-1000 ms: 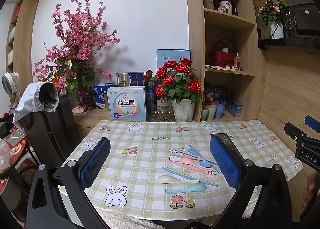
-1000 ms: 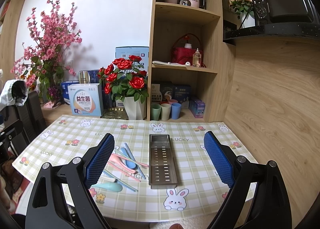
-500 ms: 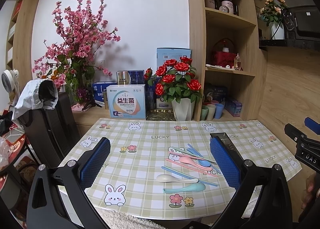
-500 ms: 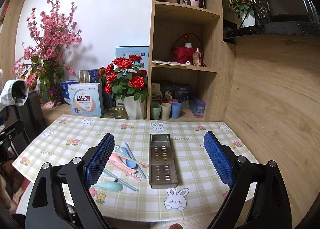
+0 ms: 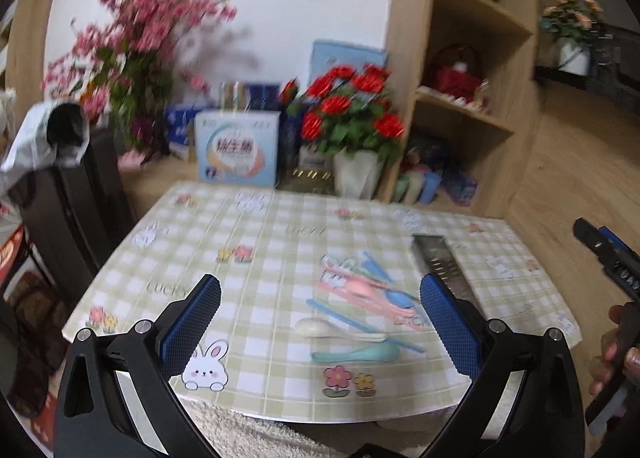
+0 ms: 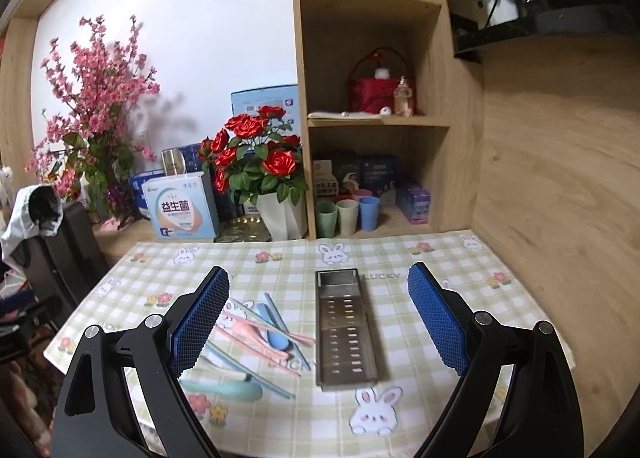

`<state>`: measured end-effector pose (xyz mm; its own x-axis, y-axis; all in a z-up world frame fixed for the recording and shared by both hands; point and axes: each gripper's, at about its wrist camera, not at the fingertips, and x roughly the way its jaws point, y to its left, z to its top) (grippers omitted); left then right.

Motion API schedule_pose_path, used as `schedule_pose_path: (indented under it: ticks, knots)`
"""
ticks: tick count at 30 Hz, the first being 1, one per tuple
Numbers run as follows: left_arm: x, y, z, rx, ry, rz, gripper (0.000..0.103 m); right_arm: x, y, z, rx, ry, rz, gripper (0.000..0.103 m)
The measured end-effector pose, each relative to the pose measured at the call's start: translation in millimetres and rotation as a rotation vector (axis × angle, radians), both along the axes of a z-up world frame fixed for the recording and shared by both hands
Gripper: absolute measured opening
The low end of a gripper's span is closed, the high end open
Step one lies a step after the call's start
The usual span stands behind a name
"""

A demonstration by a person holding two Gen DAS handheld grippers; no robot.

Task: Organize utensils
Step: 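Reach the left gripper to the mint green spoon and close on it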

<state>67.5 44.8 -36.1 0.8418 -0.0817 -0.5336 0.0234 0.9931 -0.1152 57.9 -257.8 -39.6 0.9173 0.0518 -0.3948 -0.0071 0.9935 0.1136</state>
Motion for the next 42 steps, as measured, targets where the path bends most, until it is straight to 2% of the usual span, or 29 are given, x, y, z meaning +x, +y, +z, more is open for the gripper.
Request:
schedule_pose_path:
  ticks: [4, 9, 11, 12, 16, 21, 25, 28, 35, 42]
  knots:
    - [38, 3, -36, 0.027, 0.118, 0.022, 0.098, 44, 14, -34, -0.006, 0.070, 0.069, 0.088]
    - [68, 11, -89, -0.010, 0.239, 0.018, 0.096, 83, 34, -94, -0.003, 0.194, 0.130, 0.088]
    - [74, 11, -110, -0.016, 0.272, 0.008, 0.087, 89, 37, -113, 0.020, 0.234, 0.137, 0.088]
    - [77, 9, -120, -0.007, 0.284, -0.013, 0.086, 91, 37, -120, 0.029, 0.251, 0.138, 0.088]
    - [88, -8, -154, 0.122, 0.331, -0.117, 0.080, 95, 41, -153, 0.059, 0.334, 0.137, 0.088]
    - [96, -12, -177, 0.098, 0.374, -0.211, 0.079, 95, 36, -168, 0.062, 0.380, 0.119, 0.088]
    - [96, -31, -188, 0.207, 0.348, -0.304, 0.079, 99, 31, -178, 0.078, 0.415, 0.106, 0.088]
    - [103, -41, -198, 0.213, 0.372, -0.378, 0.079, 100, 28, -185, 0.079, 0.440, 0.098, 0.088]
    - [113, -54, -205, 0.231, 0.388, -0.474, 0.075, 103, 16, -189, 0.095, 0.453, 0.061, 0.088]
    - [117, -78, -219, 0.332, 0.406, -0.567, 0.075, 102, 18, -188, 0.094, 0.456, 0.061, 0.088]
